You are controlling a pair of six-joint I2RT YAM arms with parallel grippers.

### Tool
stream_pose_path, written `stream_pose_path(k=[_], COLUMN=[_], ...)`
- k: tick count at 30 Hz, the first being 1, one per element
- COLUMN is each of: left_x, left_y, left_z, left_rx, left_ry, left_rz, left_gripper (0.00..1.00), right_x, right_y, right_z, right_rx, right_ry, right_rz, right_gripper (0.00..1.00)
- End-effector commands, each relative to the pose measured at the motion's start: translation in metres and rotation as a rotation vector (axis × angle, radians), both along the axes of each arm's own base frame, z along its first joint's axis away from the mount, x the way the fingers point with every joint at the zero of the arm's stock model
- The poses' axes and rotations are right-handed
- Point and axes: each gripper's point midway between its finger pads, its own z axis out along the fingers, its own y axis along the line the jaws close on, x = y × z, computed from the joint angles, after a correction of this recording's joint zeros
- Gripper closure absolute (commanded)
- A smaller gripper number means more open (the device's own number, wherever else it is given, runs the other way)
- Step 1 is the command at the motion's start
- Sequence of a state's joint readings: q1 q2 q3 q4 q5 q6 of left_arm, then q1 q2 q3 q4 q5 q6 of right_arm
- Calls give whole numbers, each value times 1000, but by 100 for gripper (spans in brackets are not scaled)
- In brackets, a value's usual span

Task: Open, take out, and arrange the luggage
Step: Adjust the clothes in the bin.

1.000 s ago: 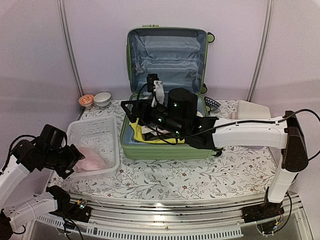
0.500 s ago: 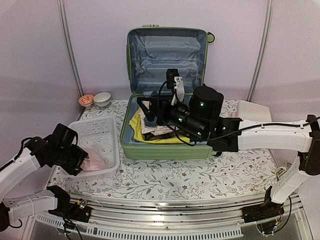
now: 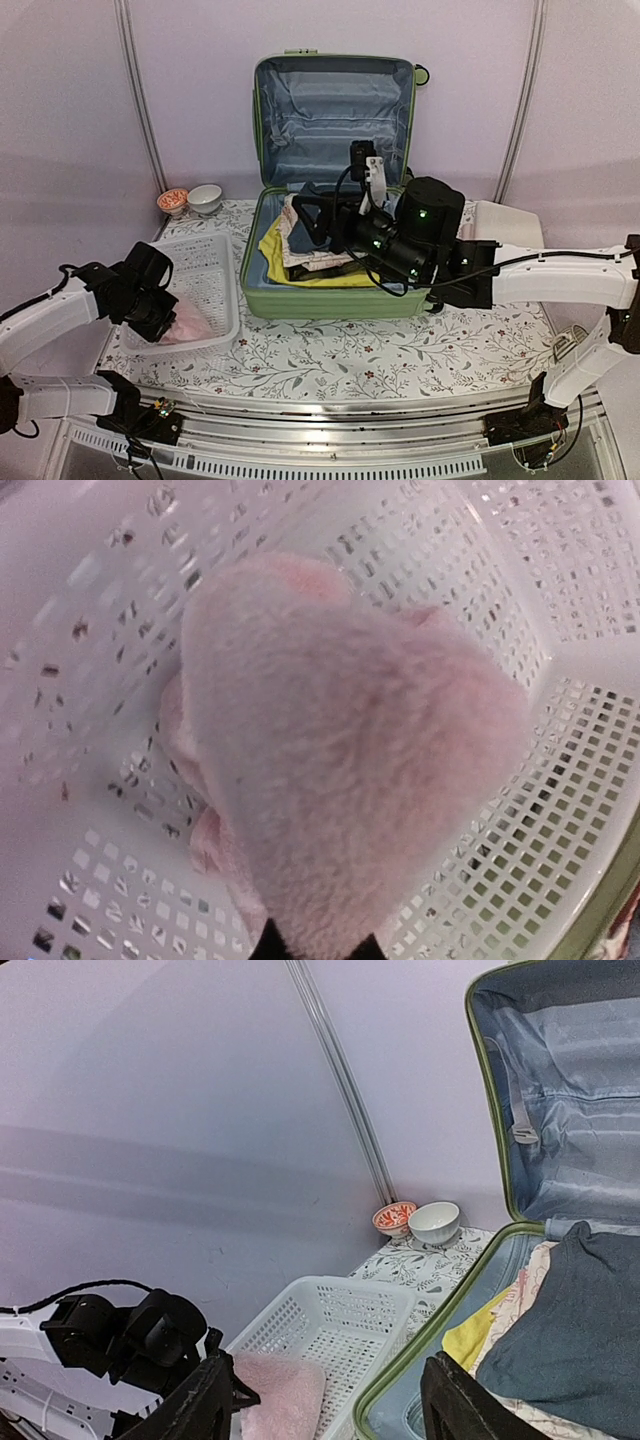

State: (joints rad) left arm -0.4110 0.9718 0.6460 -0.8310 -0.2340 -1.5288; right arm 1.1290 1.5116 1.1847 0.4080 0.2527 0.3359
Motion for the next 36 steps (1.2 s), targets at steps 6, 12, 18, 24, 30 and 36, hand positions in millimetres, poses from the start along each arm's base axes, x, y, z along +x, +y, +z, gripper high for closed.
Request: stream_pose_path(k=[6,12,18,24,30,36], left_x=[45,37,48,50,68,113], left_y=[24,53,46,46,35,-13], left_z=[47,65,75,62,37,8], left_rx=[350,617,701,743,792,683], left_ry=[7,235,256,393,451,387], left_rz=[-179,-284,-543,-631,-611,-693], left_gripper=[100,100,100,100,100,100], right_x=[3,6,5,2,0,-2], right_y=[-22,-24,-21,-24,-34,-46], right_z=[9,5,5,5,9,12], right_rx=[13,17,28,30,34,26], right_ry=[-13,1,12,15,11,8], right_rz=[-44,-52,-30,-22,-36,-63], right_gripper=[35,37,37,38,38,38])
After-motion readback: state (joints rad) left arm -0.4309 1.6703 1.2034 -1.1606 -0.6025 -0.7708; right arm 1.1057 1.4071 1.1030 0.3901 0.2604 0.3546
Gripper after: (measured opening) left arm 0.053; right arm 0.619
